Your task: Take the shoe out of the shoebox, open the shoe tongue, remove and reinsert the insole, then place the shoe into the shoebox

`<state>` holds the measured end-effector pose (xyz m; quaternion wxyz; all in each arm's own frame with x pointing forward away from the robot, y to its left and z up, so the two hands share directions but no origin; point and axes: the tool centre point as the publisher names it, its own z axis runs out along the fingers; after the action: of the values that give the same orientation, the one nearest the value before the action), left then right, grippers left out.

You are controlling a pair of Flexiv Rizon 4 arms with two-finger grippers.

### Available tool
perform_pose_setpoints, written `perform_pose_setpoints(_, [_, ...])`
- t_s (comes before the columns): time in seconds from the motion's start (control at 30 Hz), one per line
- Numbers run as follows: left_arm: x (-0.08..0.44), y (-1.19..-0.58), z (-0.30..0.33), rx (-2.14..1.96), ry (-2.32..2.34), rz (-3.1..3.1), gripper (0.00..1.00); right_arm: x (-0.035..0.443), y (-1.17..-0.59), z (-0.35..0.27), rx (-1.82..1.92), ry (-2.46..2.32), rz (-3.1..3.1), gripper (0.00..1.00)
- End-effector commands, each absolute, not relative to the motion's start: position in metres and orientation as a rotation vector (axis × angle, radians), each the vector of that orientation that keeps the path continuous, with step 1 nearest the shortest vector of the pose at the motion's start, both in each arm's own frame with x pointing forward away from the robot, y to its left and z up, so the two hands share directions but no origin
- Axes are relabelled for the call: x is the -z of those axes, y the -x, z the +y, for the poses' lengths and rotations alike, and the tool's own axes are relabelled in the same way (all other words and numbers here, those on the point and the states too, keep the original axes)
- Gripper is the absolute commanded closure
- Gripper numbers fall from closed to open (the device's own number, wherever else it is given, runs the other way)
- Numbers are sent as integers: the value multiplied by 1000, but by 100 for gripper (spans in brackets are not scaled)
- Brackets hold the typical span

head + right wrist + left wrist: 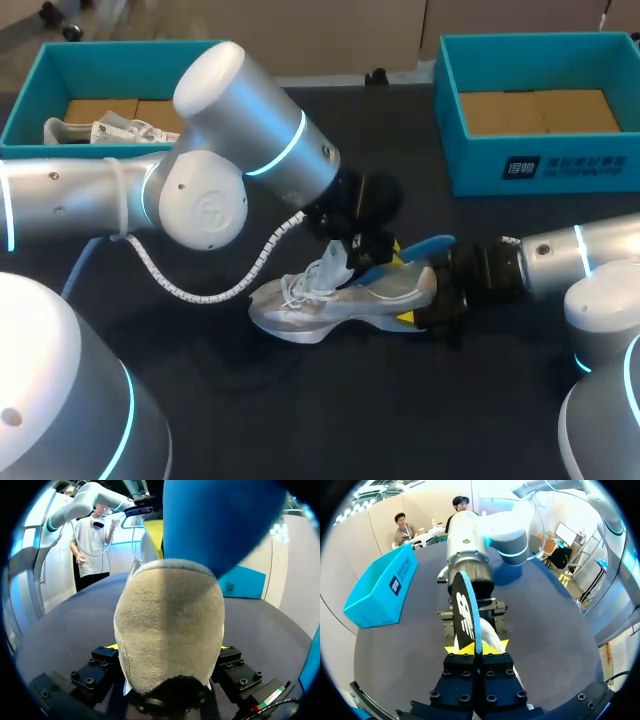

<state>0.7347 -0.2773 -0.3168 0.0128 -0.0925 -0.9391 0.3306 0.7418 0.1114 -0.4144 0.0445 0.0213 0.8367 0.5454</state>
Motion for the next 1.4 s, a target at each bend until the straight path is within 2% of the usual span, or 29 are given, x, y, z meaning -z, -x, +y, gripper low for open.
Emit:
perform_pose_setpoints(0.03, [301,-732,-276,-1060,287,-2917,100,414,-741,113,-1661,-66,2560,100])
perform_pose_setpoints(0.73, [183,-720,-305,-1500,281,-2771,100,414,-741,113,-1661,-66,2560,100])
perform_pose_setpoints(1.27, [106,-716,-294,-1812,317,-2568,100,414,-741,113,-1661,-66,2560,100])
perform_pose_setpoints(1.4, [100,-714,-290,-1845,344,-2542,100,414,-741,113,-1661,-66,2560,100])
